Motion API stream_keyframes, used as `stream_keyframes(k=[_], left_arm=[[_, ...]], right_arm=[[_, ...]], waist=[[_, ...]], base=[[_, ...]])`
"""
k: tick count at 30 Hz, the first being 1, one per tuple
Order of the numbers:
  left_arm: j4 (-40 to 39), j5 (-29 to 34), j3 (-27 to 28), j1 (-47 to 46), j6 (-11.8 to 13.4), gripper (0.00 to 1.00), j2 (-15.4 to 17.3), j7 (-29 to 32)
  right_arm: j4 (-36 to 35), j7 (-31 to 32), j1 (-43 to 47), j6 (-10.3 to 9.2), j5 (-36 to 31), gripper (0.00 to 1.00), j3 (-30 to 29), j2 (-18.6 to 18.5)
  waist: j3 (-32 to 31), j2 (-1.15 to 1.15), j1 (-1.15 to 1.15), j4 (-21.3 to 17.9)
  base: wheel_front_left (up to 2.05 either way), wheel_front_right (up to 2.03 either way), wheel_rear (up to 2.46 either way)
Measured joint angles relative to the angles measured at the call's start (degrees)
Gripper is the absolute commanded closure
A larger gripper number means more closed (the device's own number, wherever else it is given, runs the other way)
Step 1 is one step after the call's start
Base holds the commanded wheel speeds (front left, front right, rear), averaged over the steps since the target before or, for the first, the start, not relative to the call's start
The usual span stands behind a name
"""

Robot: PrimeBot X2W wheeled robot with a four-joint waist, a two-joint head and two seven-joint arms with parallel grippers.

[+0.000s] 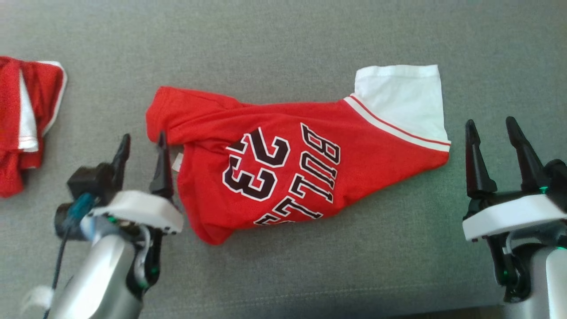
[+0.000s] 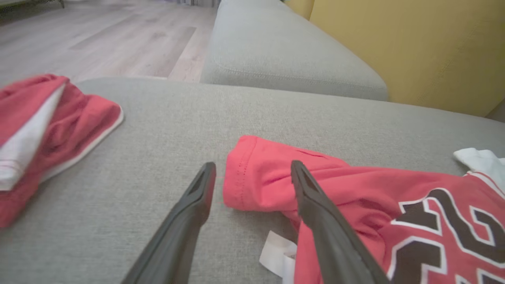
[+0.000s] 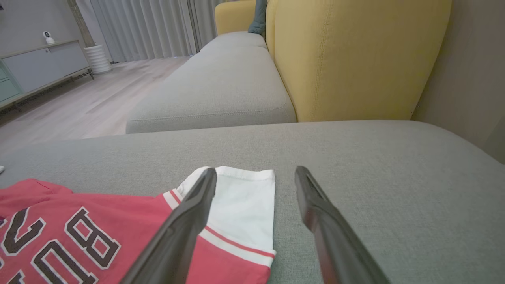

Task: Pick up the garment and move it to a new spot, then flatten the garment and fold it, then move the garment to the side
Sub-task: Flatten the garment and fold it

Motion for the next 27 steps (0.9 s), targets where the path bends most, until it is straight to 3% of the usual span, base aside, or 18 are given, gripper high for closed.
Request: stream_keyframes(k=[10, 27], left_arm=[[-11.61, 4.07, 3.70, 7.97, 0.33, 0.00, 2.64, -0.51], [-14.46, 4.14, 3.49, 12.34, 0.41, 0.00, 4.00, -0.40]], right_arm=[[-1.02, 0.58, 1.36, 0.01, -1.22, 0.00, 0.66, 0.00], [-1.82, 1.60, 3.69, 0.01, -1.04, 0.00, 1.52, 0.00]], waist=[[-4.14, 0.00, 0.00, 0.99], [-6.17, 0.00, 0.00, 1.06]], base=[[0.00, 0.00, 0.00], [0.00, 0.00, 0.00]])
